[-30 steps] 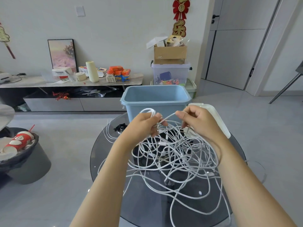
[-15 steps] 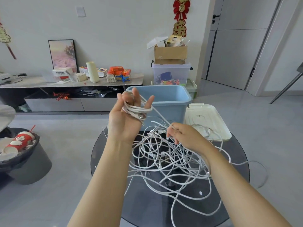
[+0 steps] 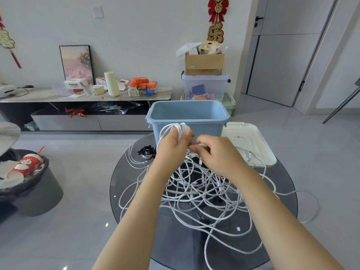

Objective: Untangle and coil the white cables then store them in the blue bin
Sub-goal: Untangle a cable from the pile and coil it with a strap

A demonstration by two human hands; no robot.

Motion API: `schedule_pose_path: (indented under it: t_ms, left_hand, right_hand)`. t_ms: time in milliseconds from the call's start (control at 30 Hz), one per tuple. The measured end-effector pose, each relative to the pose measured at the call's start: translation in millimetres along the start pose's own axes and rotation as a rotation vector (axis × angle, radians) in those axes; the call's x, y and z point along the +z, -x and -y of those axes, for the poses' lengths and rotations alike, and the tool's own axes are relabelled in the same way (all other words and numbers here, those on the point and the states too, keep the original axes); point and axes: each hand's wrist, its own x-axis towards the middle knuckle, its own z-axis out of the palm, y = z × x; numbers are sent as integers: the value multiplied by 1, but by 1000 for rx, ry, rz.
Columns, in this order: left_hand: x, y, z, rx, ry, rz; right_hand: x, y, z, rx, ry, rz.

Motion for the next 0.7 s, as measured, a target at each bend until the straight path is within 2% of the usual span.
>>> schedule_pose_path:
  t_ms: [67,167,267,333,400,500,567,700]
  left_hand:
    - [0,1,-5,-45,-19,53]
    - [-4,1,-12,-142,89,179]
    - [-9,0,-17,-295,316,425]
    - [-14,1,-18,-317,480,588]
    - [-19,2,-18,-319,611,700]
    - [-25,4,-19,-318,737,848]
    - [-24,5,-20,-314,732,867]
    - [-20,3,-14,-300,697,751]
  right_hand:
    - [2,1,0,-5,-71,-99]
    - [6,3,0,5,-140,-229]
    - [4,1,-3,25,-178,-307]
    - [3,0,-3,12,-243,-324]
    - [2,-2,-3,2,-379,-281]
    - [-1,-2,-2,51,-690,31]
    - [0,-1,-1,103,-755,87]
    - [9,-5,-2,196,-558,-141]
